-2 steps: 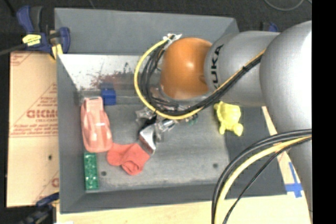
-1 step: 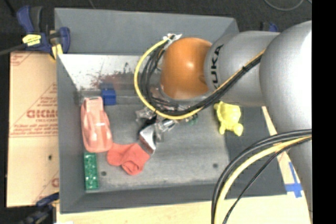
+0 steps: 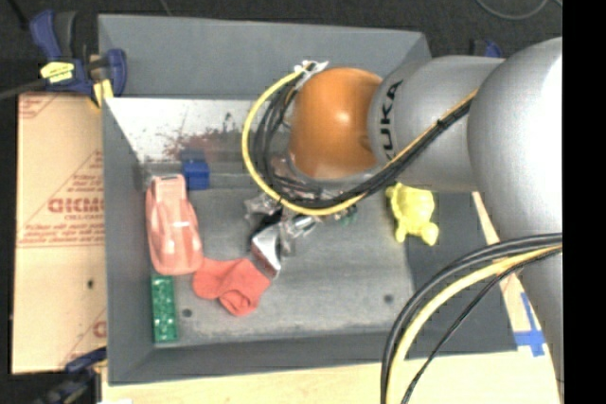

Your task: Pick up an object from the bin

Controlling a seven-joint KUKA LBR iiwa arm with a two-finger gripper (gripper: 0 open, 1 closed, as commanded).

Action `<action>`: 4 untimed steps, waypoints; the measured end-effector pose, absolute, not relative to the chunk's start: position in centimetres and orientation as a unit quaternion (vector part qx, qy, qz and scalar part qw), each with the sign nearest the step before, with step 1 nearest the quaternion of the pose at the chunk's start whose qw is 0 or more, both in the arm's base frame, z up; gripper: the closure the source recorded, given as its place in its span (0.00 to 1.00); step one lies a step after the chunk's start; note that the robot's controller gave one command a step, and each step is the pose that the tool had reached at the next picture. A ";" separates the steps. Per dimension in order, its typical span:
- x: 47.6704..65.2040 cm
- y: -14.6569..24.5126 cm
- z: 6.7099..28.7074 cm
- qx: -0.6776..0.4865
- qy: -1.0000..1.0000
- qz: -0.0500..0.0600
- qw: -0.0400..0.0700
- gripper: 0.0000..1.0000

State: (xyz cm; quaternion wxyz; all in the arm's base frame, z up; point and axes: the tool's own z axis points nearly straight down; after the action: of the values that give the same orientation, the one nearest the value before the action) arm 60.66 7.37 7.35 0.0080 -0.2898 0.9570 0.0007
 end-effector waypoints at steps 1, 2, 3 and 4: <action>60.7 7.4 7.3 -0.290 0.957 0.001 0.008 1.00; 60.7 7.4 7.3 -0.289 0.957 0.001 0.008 1.00; 60.7 7.4 7.3 -0.289 0.957 0.001 0.008 1.00; 60.7 7.4 7.3 -0.289 0.957 0.001 0.008 1.00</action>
Offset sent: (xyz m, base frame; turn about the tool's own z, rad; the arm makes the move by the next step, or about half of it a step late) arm 0.0000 0.0000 0.0000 0.0000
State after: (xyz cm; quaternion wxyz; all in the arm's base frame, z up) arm 60.66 7.37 7.34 0.0079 -0.2891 0.9573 0.0008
